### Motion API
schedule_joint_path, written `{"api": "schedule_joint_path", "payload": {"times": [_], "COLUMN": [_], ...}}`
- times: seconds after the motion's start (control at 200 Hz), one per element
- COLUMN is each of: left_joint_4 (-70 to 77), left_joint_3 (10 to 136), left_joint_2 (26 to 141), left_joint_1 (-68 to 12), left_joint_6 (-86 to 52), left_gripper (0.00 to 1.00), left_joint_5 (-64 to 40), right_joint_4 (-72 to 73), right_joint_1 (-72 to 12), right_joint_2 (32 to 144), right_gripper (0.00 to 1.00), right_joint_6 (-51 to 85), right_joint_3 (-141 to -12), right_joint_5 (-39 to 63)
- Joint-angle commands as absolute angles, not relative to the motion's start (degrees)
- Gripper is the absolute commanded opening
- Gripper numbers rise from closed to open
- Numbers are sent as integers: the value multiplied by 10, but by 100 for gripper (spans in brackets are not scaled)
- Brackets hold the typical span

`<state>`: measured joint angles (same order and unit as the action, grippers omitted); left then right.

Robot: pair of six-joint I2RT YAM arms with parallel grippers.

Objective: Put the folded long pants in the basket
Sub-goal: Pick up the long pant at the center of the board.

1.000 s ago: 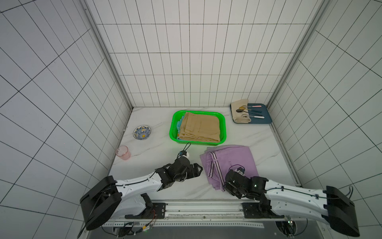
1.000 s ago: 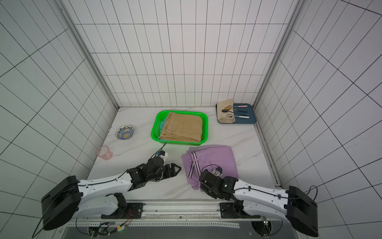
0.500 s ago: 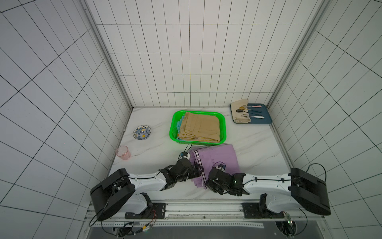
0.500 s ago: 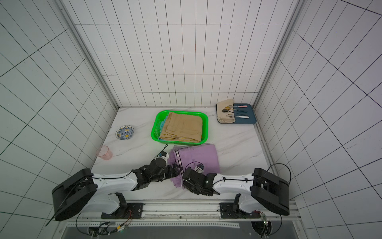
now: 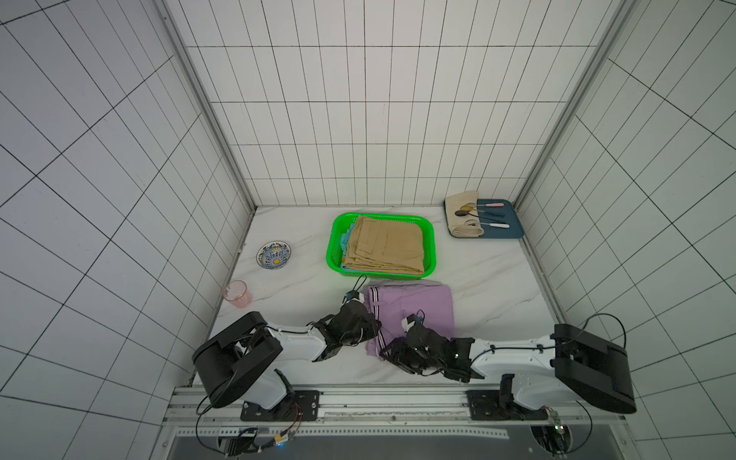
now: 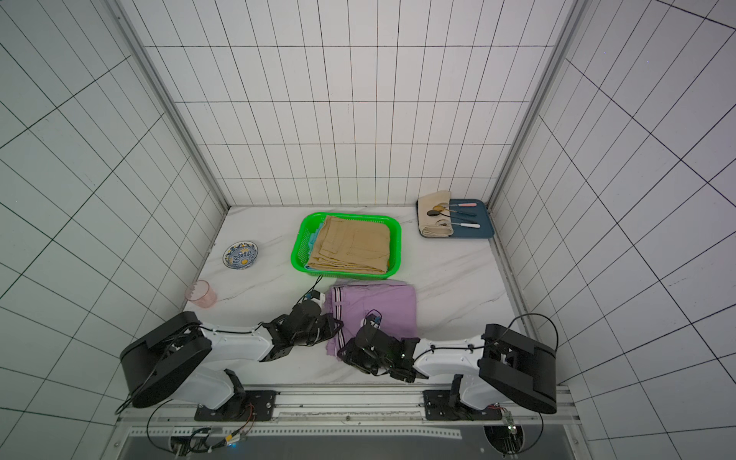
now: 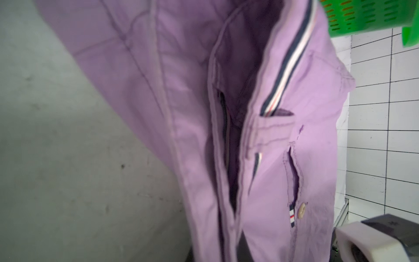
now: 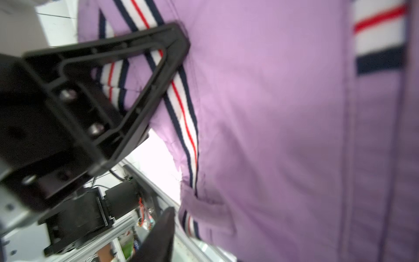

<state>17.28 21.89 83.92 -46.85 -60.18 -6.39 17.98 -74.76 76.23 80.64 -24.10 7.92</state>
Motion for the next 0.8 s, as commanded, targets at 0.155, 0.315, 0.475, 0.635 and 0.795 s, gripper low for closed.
{"api": "schedule_joint_path", "payload": {"times": [0.155, 0.315, 0.475, 0.635, 0.795], "left_joint_4": [64, -7, -87, -162, -181], "left_joint_3": [203, 201, 196, 200, 185], "left_joint_2": [767, 680, 576, 486, 434], "left_joint_1": [-444, -443, -441, -437, -431], "left_joint_6": [-565, -551, -534, -523, -517], "left_gripper": [0, 0, 0, 0, 0], "left_joint_5": [-60, -51, -47, -48, -31], "right_joint_4": [65, -124, -272, -309, -231], "right_joint_1": [-768, -765, -727, -585, -454], "right_joint_2": [627, 473, 355, 329, 398], "right_gripper": [59, 63, 76, 87, 87], "right_joint_6": [657, 586, 525, 495, 452], "right_joint_3": [-256, -282, -311, -286, -235], "right_joint_5": [81, -4, -79, -12, 117]}}
